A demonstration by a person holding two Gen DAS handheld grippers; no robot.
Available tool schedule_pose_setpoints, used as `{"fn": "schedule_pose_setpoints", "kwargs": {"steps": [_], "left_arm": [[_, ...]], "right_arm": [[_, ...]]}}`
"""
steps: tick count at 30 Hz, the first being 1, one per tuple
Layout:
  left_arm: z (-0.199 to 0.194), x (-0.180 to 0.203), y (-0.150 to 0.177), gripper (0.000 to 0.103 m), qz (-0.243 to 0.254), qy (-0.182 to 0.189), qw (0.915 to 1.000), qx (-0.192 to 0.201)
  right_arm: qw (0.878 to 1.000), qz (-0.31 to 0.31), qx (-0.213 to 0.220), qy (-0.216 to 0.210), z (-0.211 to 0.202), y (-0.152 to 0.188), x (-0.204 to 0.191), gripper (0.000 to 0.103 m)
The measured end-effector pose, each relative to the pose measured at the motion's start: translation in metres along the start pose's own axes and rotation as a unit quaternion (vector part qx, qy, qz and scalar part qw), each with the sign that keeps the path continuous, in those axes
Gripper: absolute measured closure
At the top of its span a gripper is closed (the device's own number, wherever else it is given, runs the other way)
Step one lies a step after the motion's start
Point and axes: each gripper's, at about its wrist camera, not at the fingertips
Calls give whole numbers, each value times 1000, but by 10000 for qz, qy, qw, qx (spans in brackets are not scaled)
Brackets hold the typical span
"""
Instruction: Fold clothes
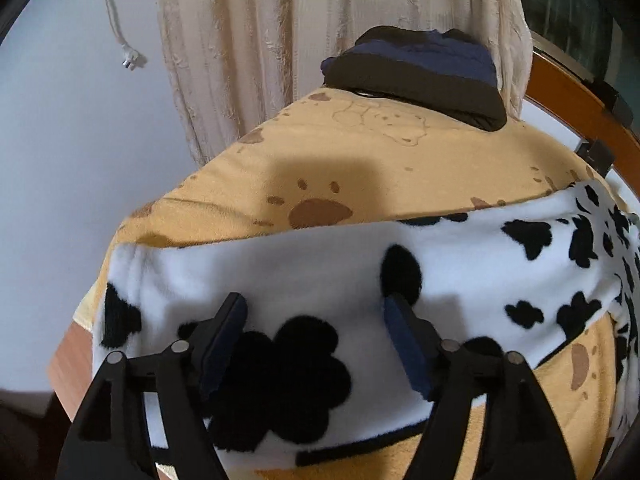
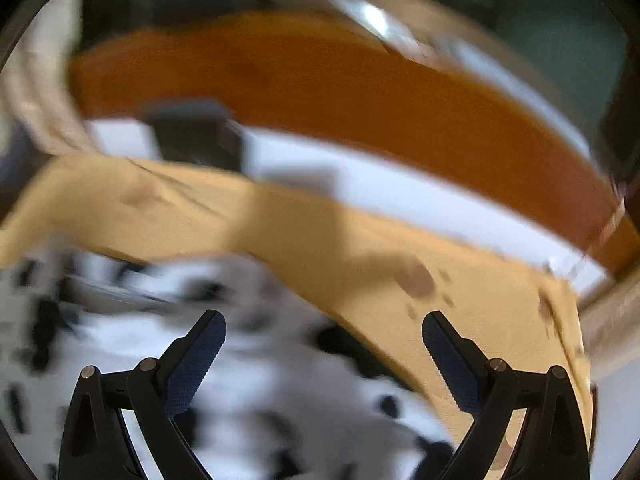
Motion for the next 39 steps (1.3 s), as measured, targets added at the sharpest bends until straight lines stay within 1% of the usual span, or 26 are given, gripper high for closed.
{"fn": "schedule_pose_setpoints", "kwargs": {"steps": [1, 3, 5, 8, 9, 10, 12, 14, 15, 19, 25, 28, 31, 36, 39], "left_arm": [[1, -2, -1, 24, -69, 35, 10000, 1], [2, -4, -3, 23, -165, 73, 9998, 16], [4, -2, -6, 22, -178, 29, 9998, 64], [10, 1, -10, 19, -180, -51, 9997, 127], [12, 1, -11, 18, -186, -55, 9997, 136], [13, 0, -12, 18, -202, -48, 9997, 130], [17, -1, -16, 16, -235, -33, 9997, 114], [21, -1, -19, 12, -224, -69, 9997, 90], [24, 0, -20, 11, -175, -110, 9998, 74], [31, 4, -25, 1, -88, -223, 9997, -9], [41, 5, -37, 0, 32, -274, 9994, -207], [44, 3, -40, 0, 135, -253, 9993, -257], [47, 1, -44, 0, 201, -313, 9990, -243], [55, -1, -54, 0, 68, -505, 9984, -246], [55, 4, -60, 0, 150, -706, 9972, -207]], "right_arm": [[9997, -94, 87, -222, -8, -5, -15, 3], [9940, -313, 145, -1036, -14, -14, -64, 3], [9864, -495, -45, -1569, -3, -17, -111, 3], [9746, -710, -387, -2088, 29, -10, -182, 3], [9711, -802, -495, -2191, 42, -8, -206, 3], [9696, -918, -577, -2192, 53, -7, -224, 3], [9695, -1108, -728, -2063, 72, -6, -246, 3], [9724, -1255, -928, -1735, 99, -8, -265, 3], [9741, -1170, -773, -1773, 108, -12, -264, 0], [9810, -904, -603, -1607, 127, -28, -258, 0], [9850, -807, -545, -1422, 142, -40, -263, 0], [9801, -935, -558, -1658, 135, -38, -257, 0], [9781, -895, -378, -1841, 96, -23, -242, 0], [9666, -1400, -595, -2061, 56, 41, -237, 0], [9580, -1704, -727, -2189, 31, 80, -234, 0]]}}
Point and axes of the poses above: each gripper's, at about its wrist camera, not at the fingertips, and z roughly the way its jaws point, x to its right, y to its underside, and after that the axes turned 14 degrees about -y, right-handed
